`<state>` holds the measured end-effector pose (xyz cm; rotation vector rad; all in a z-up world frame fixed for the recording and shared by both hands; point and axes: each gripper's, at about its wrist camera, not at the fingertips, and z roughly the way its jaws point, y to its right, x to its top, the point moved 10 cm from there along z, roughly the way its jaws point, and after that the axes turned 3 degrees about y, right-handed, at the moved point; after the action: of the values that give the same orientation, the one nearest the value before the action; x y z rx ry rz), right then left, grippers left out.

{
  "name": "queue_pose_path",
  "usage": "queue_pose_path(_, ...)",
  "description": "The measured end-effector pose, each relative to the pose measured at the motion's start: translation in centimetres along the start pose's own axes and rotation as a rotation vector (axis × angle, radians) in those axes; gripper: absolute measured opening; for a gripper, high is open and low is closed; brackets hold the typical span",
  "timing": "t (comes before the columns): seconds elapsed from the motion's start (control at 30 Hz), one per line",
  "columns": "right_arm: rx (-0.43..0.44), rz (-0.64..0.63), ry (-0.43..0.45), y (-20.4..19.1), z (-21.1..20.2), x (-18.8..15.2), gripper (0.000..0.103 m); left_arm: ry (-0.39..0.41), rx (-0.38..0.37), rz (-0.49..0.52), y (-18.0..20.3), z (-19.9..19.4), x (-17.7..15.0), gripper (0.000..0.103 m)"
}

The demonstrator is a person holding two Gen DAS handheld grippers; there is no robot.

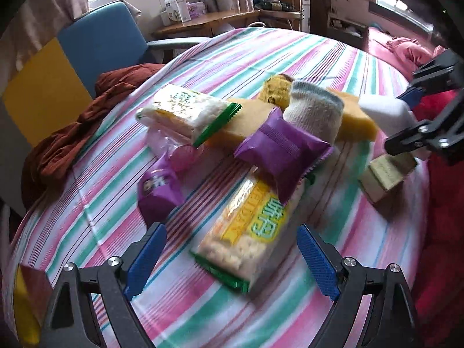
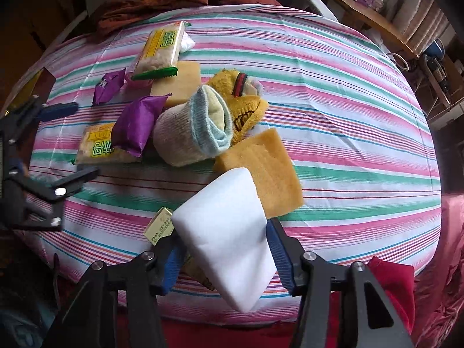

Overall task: Organize objects
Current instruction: 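Grasp the cracker packet with the left gripper while the right gripper grasps the white sponge, then place the cracker packet and white sponge into the gold tray with both grippers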

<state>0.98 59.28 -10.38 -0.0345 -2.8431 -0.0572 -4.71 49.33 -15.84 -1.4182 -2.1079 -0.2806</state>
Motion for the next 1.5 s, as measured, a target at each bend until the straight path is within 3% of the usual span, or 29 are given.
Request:
queue_pose_path(0.03,0.004,0.004,0.003,0.0,-0.1,0.0,0.055,-0.009,-0.006,0.002,0.0,0.4,0.0,0.089)
queue_pose_path(0.17,0.009,0.009,0.003,0.2,0.3,0.2,0.051,-0.053,-0.09,-0.046,0.5,1.4,-0.5,0.057)
queue_pose_path(0.27,-0.008,0.001,0.01,0.1,0.2,0.3,0.045,-0.047,-0.098,-0.068,0.6,0.8,-1.0,0.048)
queue_pose_path(0.6,-0.087,0.017,0.099,1.0,-1.3,0.9,0.021,-0.025,-0.108,-0.213,0.1,-4.1,-7.0,0.047)
queue_pose_path(0.77,-0.122,0.014,0.163,0.2,-3.6,1.5,0.021,0.003,-0.118,-0.291,-0.3,-6.2,-8.6,0.047)
queue_pose_path(0.9,-0.089,0.005,0.236,-1.9,-5.9,2.7,0.021,0.057,-0.117,-0.331,-1.0,-8.9,-8.8,0.047)
queue_pose_path(1.07,0.013,-0.045,0.325,-7.5,-8.2,5.1,0.021,0.134,-0.071,-0.39,-3.5,-12.8,-9.3,0.047)
queue_pose_path(1.23,0.15,-0.139,0.37,-16.1,-8.7,7.7,0.021,0.198,0.028,-0.504,-8.4,-17.5,-12.1,0.047)
queue_pose_path(1.5,0.33,-0.236,0.38,-28.6,-8.2,10.2,0.021,0.212,0.257,-0.745,-17.9,-23.1,-21.8,0.047)
